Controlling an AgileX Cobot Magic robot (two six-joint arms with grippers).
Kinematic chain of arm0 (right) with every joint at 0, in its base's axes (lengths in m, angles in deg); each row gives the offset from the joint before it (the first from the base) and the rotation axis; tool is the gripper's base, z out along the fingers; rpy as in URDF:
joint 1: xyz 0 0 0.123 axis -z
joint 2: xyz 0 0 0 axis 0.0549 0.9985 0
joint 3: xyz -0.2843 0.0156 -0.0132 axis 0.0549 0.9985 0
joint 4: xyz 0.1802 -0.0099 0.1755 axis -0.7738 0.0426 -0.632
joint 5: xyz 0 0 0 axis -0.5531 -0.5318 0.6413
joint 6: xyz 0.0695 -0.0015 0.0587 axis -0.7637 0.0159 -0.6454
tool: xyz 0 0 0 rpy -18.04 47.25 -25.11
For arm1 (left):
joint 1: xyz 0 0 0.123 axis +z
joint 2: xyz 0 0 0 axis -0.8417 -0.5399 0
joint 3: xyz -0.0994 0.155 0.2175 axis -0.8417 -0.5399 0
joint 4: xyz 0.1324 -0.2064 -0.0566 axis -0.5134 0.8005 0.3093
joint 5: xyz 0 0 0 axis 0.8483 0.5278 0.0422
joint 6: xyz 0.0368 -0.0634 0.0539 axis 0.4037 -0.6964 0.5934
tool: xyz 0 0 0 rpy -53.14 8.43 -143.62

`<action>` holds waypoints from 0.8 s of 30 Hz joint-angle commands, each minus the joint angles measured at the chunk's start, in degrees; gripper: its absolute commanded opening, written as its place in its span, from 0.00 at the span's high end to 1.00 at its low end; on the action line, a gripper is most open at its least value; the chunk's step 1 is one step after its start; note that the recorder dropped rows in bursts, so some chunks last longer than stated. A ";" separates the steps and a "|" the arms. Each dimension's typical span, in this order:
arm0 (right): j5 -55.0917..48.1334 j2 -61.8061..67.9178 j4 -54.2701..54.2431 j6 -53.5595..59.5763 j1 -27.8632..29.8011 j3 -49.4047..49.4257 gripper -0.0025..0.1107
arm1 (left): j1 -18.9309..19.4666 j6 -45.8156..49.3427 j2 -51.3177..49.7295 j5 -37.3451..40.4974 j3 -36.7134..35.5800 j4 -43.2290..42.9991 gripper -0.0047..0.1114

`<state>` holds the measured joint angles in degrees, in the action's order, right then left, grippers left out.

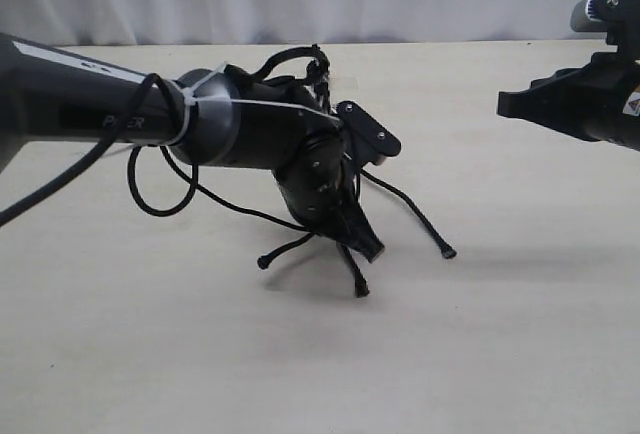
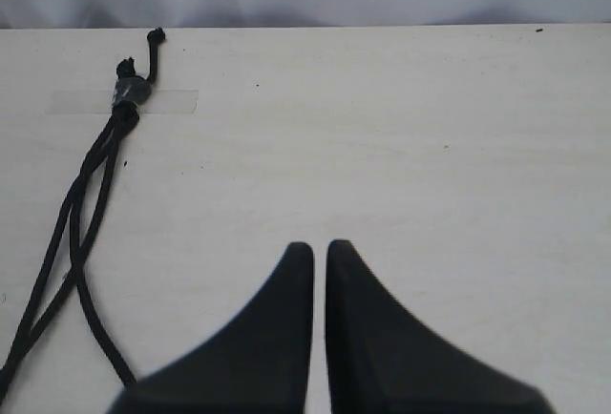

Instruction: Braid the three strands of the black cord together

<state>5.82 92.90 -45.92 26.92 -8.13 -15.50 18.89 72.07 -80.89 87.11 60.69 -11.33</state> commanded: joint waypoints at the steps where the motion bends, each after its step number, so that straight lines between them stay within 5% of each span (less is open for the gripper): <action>1: 1.04 0.00 -0.29 -0.11 0.20 0.28 0.94 | 2.38 0.10 1.67 2.66 0.36 0.59 0.96; 13: 0.53 0.00 -0.29 -0.11 0.20 0.28 0.94 | 5.32 0.10 0.55 -2.10 -2.88 -2.84 0.94; 20: 0.07 0.00 -0.29 -0.11 0.20 0.28 0.94 | 5.32 -0.23 0.42 -1.88 -2.88 -2.99 0.65; 24: -0.68 0.00 -0.29 -0.11 0.20 0.28 0.94 | 5.32 0.33 0.42 -1.88 -2.88 -3.76 0.58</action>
<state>5.74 92.90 -45.92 26.79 -8.13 -15.50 24.08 72.07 -80.49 85.91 57.93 -13.89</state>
